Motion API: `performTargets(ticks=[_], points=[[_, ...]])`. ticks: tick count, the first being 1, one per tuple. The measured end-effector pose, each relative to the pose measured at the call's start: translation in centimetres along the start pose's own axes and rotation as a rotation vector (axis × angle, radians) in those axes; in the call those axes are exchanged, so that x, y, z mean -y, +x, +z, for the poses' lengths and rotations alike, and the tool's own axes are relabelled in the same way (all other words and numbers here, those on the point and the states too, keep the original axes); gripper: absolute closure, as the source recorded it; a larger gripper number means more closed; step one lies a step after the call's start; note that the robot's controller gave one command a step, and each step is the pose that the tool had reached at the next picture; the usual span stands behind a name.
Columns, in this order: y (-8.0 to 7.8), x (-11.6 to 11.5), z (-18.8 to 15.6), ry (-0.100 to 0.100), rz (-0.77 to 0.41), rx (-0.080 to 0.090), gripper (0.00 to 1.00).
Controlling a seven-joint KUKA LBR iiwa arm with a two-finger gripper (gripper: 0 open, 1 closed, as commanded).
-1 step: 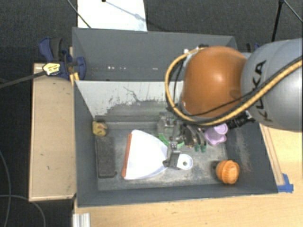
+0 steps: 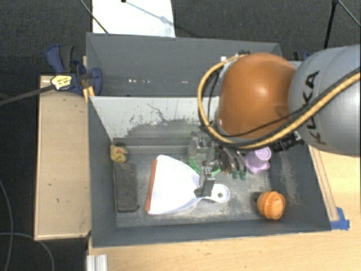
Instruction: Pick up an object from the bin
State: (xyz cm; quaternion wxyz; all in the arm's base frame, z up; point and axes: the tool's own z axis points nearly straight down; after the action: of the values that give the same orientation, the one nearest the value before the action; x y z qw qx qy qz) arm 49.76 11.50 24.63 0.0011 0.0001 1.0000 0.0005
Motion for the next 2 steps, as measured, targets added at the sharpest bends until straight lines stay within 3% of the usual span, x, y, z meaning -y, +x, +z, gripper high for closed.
performTargets(ticks=[1,2], points=[[0.8,1.6,3.9,0.000,-0.068,0.003,0.00],[1.3,4.4,7.8,0.000,-0.023,0.001,0.00]])
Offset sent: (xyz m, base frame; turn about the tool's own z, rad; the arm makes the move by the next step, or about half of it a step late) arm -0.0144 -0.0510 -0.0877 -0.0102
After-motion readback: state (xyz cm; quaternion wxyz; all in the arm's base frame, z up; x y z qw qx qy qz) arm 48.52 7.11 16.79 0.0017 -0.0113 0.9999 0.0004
